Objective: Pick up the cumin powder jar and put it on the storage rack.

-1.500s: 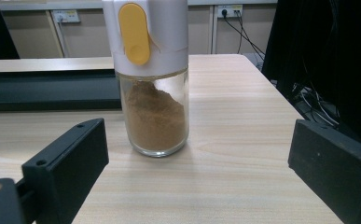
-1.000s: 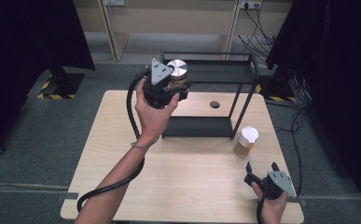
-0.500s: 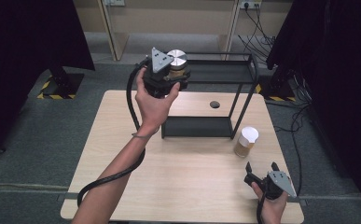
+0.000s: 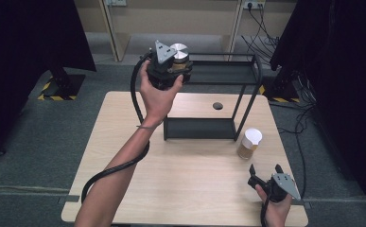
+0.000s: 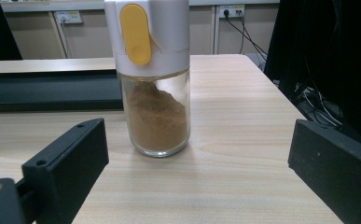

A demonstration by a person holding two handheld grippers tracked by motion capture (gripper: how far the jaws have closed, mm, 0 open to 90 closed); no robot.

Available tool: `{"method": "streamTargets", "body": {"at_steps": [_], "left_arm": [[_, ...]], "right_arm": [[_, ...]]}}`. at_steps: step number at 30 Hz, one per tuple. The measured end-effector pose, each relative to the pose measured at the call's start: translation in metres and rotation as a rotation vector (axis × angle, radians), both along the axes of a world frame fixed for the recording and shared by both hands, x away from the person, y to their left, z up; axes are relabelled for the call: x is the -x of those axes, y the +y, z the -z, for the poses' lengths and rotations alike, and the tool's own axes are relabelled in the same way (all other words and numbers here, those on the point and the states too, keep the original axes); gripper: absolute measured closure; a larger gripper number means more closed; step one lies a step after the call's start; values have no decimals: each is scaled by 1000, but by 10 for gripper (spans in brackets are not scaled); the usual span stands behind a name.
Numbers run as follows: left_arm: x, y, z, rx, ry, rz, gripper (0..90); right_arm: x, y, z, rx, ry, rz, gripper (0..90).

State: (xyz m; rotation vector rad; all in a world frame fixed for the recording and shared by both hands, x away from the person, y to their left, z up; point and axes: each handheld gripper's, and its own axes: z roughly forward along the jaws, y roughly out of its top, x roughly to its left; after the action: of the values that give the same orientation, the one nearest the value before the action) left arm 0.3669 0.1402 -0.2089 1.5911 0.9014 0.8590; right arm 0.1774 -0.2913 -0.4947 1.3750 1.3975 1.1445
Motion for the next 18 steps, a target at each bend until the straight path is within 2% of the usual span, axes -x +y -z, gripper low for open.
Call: {"method": "streamTargets", "body": {"at_steps": [11, 17, 18], "left_arm": [[-11, -5, -2, 10, 22, -11, 307], [-23, -3, -2, 56, 58, -7, 305], [-24, -2, 0, 58, 55, -6, 305]], "right_arm": [[0, 0, 0, 1, 0, -1, 50], [0, 0, 0, 2, -1, -1, 50], [0, 0, 0, 1, -1, -1, 50]]}}
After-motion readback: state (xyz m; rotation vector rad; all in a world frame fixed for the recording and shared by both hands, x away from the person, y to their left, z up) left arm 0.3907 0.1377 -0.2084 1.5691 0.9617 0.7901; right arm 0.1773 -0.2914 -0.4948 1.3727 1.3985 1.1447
